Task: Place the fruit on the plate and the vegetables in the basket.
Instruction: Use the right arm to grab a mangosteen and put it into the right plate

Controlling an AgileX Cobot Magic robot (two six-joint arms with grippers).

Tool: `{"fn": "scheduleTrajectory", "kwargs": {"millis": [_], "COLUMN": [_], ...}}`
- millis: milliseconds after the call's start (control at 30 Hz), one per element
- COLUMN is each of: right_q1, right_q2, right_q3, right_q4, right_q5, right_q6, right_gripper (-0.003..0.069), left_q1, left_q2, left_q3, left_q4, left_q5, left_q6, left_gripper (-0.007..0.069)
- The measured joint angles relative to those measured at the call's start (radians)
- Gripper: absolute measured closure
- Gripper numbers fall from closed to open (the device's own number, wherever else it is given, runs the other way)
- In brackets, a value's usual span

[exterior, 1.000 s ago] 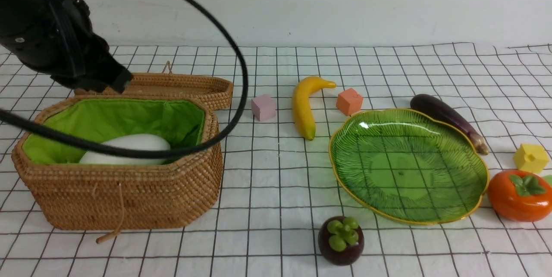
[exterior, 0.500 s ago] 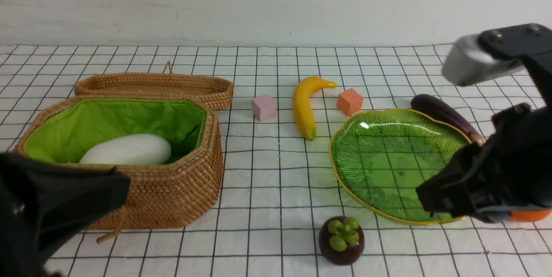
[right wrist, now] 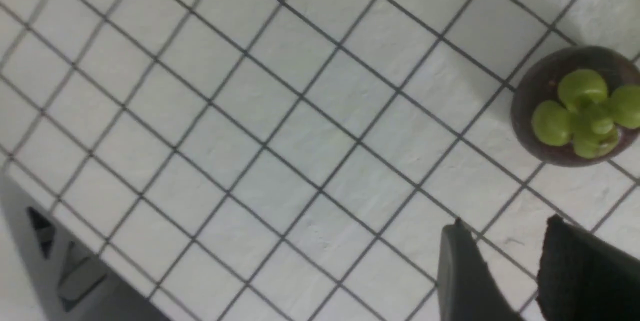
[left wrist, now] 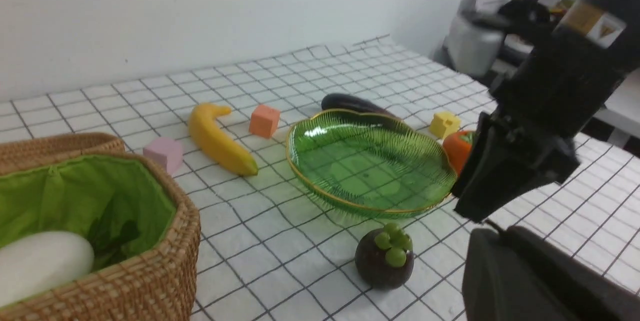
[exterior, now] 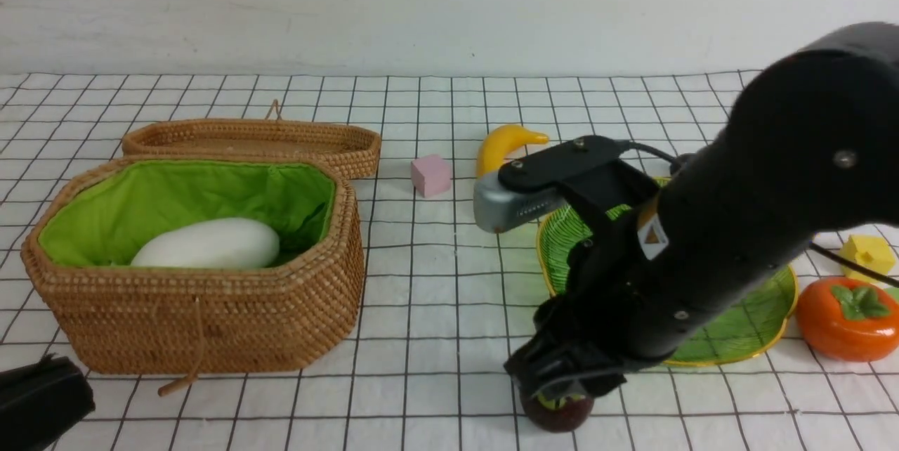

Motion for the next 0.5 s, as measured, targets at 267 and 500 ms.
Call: {"fn": "scheduleTrajectory", "kwargs": {"millis": [267, 500], "right_q1": [-0.080, -0.090], "right_q2": [0.131, 0.278], "right_q3": [-0.009, -0.010], "right_q4": [-0.047, -0.062], "right_q5": [-0.018, -0.101], "right_q6": [0.041, 0.063], "right_gripper": [0.0104, -0.0017], "left_q1": [0.000, 0.000], "left_q2": [-0.001, -0.001], "left_q3": [0.000, 0.000], "left_q4": [-0.009, -0.019], "left_q5": [0.000, 0.018], "left_q6": [-0.003, -0.003], "left_gripper": [0.0638, 0.0638]}}
